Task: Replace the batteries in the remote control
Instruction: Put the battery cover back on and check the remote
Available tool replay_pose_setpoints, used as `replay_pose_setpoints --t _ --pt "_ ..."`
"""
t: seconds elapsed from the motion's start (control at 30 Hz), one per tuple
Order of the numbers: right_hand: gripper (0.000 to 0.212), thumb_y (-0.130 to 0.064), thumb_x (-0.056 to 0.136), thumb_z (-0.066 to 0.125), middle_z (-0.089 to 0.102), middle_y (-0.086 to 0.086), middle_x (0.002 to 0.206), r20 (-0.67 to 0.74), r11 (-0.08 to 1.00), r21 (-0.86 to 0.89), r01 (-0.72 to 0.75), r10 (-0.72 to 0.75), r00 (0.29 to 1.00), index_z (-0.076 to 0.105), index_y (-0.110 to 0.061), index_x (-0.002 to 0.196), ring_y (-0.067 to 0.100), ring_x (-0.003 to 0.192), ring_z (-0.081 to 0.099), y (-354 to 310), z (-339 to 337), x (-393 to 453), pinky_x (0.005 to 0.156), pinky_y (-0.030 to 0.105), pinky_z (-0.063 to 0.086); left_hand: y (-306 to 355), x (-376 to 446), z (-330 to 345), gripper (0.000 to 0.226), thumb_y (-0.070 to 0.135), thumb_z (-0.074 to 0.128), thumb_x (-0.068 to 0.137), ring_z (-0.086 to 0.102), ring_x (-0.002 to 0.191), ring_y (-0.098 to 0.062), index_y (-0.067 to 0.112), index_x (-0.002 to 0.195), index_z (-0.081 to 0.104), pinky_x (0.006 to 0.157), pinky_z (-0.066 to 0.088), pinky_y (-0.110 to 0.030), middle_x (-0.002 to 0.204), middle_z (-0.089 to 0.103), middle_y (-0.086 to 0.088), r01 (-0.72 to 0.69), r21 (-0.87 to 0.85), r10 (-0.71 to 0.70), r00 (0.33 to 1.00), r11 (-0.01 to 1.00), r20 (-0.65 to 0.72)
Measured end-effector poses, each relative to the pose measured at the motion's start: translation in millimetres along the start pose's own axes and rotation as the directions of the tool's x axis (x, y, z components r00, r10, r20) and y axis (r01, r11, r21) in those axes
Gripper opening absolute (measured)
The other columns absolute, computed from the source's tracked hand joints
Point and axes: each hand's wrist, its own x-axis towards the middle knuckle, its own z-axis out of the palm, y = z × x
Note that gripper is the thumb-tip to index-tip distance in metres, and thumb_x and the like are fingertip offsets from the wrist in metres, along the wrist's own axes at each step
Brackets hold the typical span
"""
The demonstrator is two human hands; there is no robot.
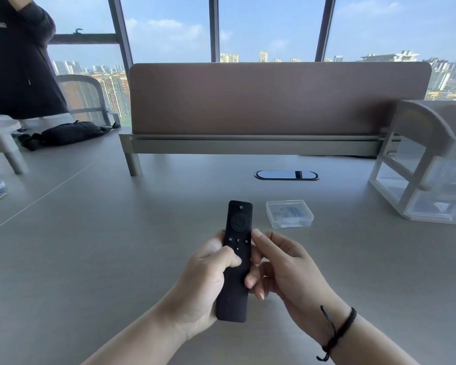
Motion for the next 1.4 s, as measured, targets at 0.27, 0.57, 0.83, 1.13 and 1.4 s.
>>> replay_pose_setpoints --t 0.27,0.57,0.83,1.13,1.4 --pt "0.036 -0.041 0.090 0.060 0.061 0.020 0.054 0.005 1.000 -0.013 0.000 0.000 1.000 0.052 -0.010 0.072 0.025 0.040 0.049 0.1 -0.1 0.4 0.049 0.034 0.030 -0.8 1.2 0.9 0.023 -0.002 0.041 0.073 0.045 0.054 -0.027 -0.007 0.095 0.049 0.058 0.044 -0.043 0.078 0.047 -0.020 -0.023 0.015 0.023 0.999 1.000 -0.027" --pt "0.035 -0.040 0.091 0.058 0.061 0.021 0.056 0.020 1.000 -0.021 0.000 0.000 1.000 0.051 -0.011 0.073 0.025 0.042 0.051 1.0 0.1 0.4 0.048 0.033 0.030 2.3 0.6 -1.7 0.030 -0.001 0.041 0.068 0.045 0.052 -0.027 -0.003 0.097 0.048 0.053 0.046 -0.040 0.080 0.048 -0.021 0.004 -0.023 -0.004 1.000 1.000 -0.029" --pt "0.032 -0.037 0.093 0.060 0.061 0.015 0.066 -0.044 1.000 -0.006 -0.010 0.010 0.999 0.061 -0.006 0.084 0.027 0.053 0.046 5.3 -4.3 6.8 0.046 0.031 0.032 4.4 3.8 -6.7 0.033 0.000 0.043 0.075 0.051 0.055 -0.028 -0.004 0.106 0.052 0.049 0.047 -0.037 0.082 0.055 -0.023 0.018 -0.003 -0.018 0.991 1.000 -0.136" --pt "0.027 -0.035 0.091 0.063 0.060 0.006 0.065 -0.174 0.999 0.037 -0.030 0.036 0.984 0.068 -0.009 0.088 0.022 0.045 0.045 7.7 -13.5 14.2 0.046 0.029 0.032 5.0 16.6 -29.5 0.036 0.034 0.052 0.098 0.060 0.045 -0.028 -0.001 0.093 0.059 0.042 0.051 -0.033 0.058 0.063 -0.016 0.225 0.126 -0.120 0.824 0.966 -0.553" --pt "0.020 -0.031 0.091 0.065 0.062 0.003 0.061 -0.228 0.999 -0.001 -0.039 0.038 0.973 0.066 -0.012 0.085 0.020 0.044 0.046 9.3 -20.0 18.5 0.044 0.026 0.033 -1.3 24.3 -65.0 0.019 0.025 0.054 0.092 0.065 0.074 -0.016 0.019 0.108 0.063 0.063 0.048 -0.029 0.092 0.070 0.003 0.375 0.689 0.216 0.763 0.620 -0.610"
